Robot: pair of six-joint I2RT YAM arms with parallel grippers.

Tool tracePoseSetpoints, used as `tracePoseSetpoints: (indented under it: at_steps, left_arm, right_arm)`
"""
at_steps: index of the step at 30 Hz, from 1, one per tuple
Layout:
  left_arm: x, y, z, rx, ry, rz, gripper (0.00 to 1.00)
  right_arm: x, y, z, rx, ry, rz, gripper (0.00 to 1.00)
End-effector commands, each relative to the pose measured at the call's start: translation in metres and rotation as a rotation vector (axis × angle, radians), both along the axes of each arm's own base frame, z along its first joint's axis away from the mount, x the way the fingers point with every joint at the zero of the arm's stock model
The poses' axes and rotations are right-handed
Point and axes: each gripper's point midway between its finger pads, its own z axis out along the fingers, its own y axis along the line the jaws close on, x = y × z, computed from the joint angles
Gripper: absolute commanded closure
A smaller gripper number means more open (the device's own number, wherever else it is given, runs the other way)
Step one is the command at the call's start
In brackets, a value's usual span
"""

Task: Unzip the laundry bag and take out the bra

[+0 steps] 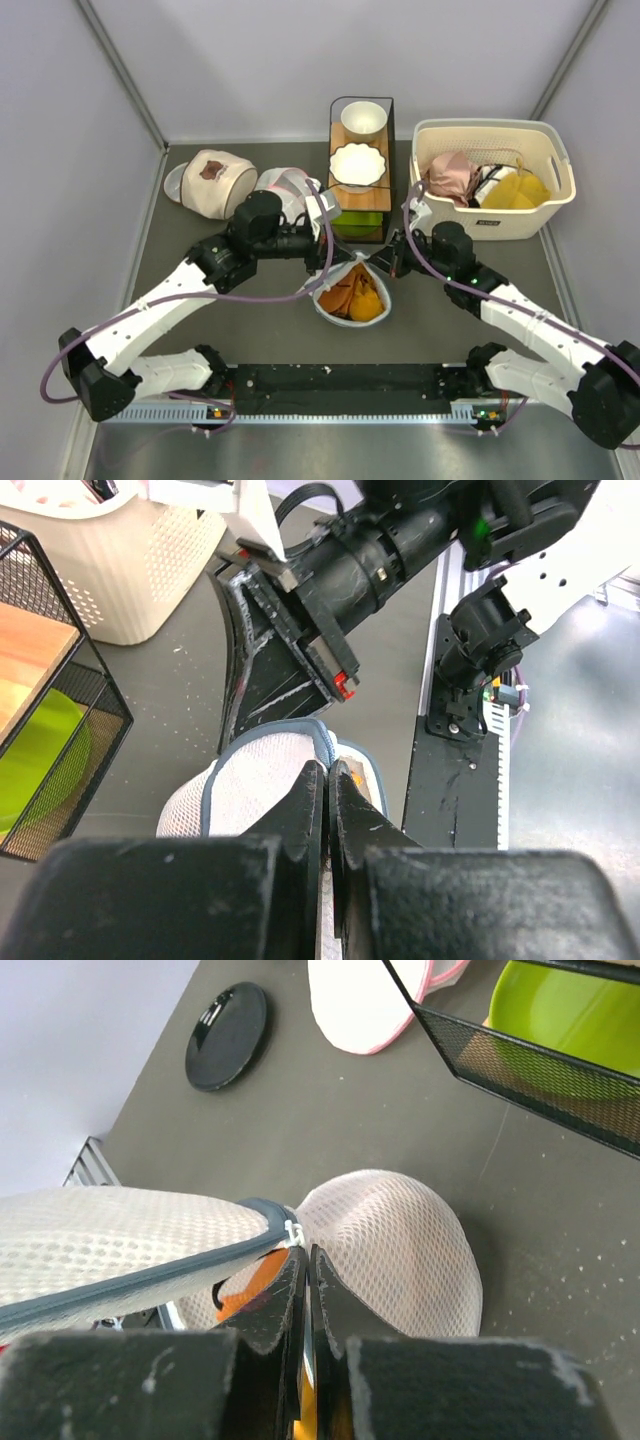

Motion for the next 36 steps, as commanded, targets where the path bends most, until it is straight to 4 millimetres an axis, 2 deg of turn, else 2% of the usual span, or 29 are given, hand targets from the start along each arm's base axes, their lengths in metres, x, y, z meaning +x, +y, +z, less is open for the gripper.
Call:
tracePoseSetpoints:
  at_steps: [1,5,9,12,13,14,15,18,19,20,22,25,28,31,33,36]
  left_arm:
    - [-0.02,0.001,0.06,-0.168,-0.106,-0.082,1.0]
    - [-0.028,0.005,0.068,-0.191,-0.113,-0.104,1.0]
    - [-0.03,0.009,0.067,-0.197,-0.095,-0.096,1.0]
    - [-0.023,0.015,0.063,-0.201,-0.076,-0.052,1.0]
    - [-0.01,0.018,0.061,-0.195,-0.082,0.016,1.0]
    - [-0.004,0.018,0.05,-0.176,-0.072,0.046,1.0]
    - [0.003,0.02,0.045,-0.167,-0.067,0.08,1.0]
    - [0.022,0.023,0.033,-0.155,-0.009,0.157,1.0]
    - [0.029,0.025,0.031,-0.156,0.007,0.175,1.0]
    - [0.032,0.025,0.032,-0.166,0.015,0.186,1.0]
    - [0.042,0.031,0.031,-0.183,0.033,0.226,1.0]
    - [0.053,0.035,0.029,-0.221,0.058,0.247,1.0]
    - [0.059,0.037,0.024,-0.239,0.095,0.256,1.0]
    - [0.062,0.038,0.019,-0.237,0.121,0.266,1.0]
    - [0.063,0.039,0.019,-0.243,0.122,0.269,1.0]
    - [0.063,0.041,0.019,-0.248,0.122,0.272,1.0]
  right_arm:
    - [0.013,-0.002,-0.01,0.009,-0.001,-0.045,1.0]
    - [0.017,-0.008,-0.017,-0.032,0.005,-0.073,1.0]
    - [0.016,-0.013,-0.013,-0.056,-0.022,-0.078,1.0]
    - [0.014,-0.018,-0.004,-0.06,-0.044,-0.089,1.0]
    - [0.013,-0.017,0.002,-0.055,-0.053,-0.083,1.0]
    - [0.01,-0.018,0.002,-0.064,-0.049,-0.073,1.0]
    - [0.006,-0.02,0.004,-0.072,-0.044,-0.066,0.94]
    - [0.001,-0.023,0.014,-0.077,-0.054,-0.056,0.49]
    - [-0.003,-0.027,0.017,-0.084,-0.049,-0.064,0.41]
    - [-0.005,-0.03,0.02,-0.089,-0.056,-0.075,0.38]
    - [-0.006,-0.046,0.022,-0.156,-0.053,-0.134,0.39]
    - [-0.016,-0.048,0.031,-0.185,-0.089,-0.137,0.4]
    - [-0.031,-0.037,0.042,-0.151,-0.1,-0.1,0.41]
    - [-0.043,-0.018,0.037,-0.169,-0.087,-0.036,0.41]
    - [-0.05,-0.002,0.026,-0.201,-0.075,0.017,0.41]
    - [-0.05,0.01,0.011,-0.239,-0.062,0.049,0.4]
